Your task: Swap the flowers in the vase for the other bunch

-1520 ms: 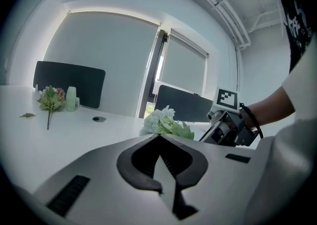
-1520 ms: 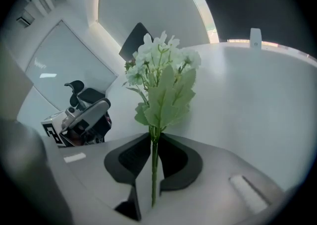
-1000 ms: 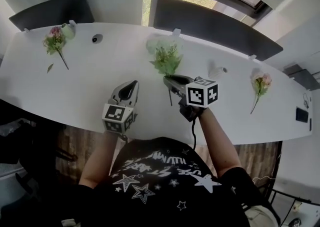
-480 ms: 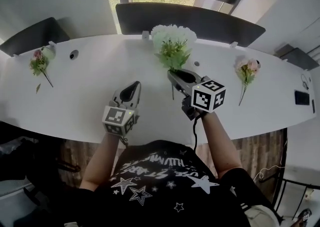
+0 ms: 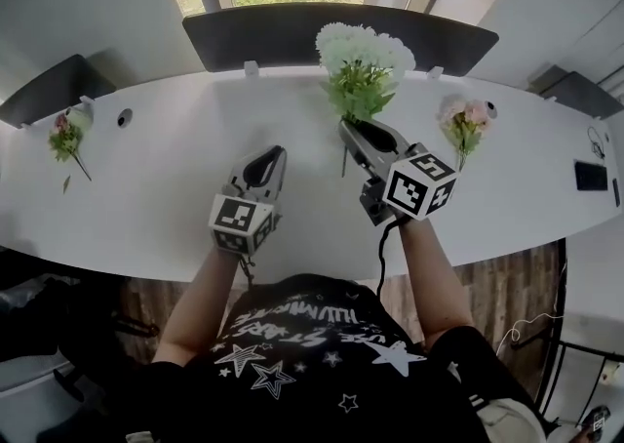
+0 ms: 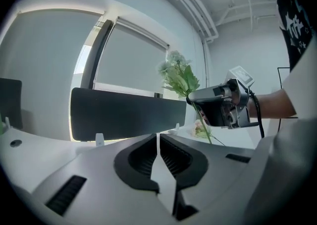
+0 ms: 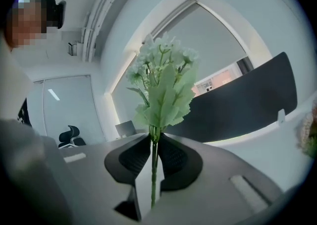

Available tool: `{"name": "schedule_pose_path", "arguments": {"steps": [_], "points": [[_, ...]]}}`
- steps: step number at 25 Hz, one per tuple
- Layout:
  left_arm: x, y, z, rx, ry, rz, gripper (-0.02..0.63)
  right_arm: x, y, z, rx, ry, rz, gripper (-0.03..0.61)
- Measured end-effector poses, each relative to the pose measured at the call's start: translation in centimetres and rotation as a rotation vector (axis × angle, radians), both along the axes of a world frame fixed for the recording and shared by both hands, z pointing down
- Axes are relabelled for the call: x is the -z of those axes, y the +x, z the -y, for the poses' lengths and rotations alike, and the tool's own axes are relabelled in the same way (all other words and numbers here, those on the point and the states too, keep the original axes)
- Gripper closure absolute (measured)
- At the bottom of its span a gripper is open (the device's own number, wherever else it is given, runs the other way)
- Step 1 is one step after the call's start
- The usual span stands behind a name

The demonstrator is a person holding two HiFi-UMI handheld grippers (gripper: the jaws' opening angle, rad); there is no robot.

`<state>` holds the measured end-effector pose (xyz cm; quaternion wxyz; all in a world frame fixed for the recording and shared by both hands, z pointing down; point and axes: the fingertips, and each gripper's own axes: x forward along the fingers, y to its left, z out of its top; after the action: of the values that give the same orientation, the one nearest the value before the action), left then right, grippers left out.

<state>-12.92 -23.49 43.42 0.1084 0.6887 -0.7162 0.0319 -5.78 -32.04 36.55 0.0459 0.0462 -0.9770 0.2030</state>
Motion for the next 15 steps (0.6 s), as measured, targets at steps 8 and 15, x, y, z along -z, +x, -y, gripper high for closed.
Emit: {"name": "schedule_pose_path", "arguments": {"steps": [8, 15], "points": [[-1.0, 5.4, 4.8, -0.118, -0.016, -0.018, 0.495, 0.8, 4.1, 4.4, -0.053, 0.000, 0.038, 0.528], [-2.4, 7.3, 8.1, -0.102, -0.028, 0.044, 0.328, 0.6, 5.6, 7.4, -0.055, -0.006, 0.048, 0.528]]}}
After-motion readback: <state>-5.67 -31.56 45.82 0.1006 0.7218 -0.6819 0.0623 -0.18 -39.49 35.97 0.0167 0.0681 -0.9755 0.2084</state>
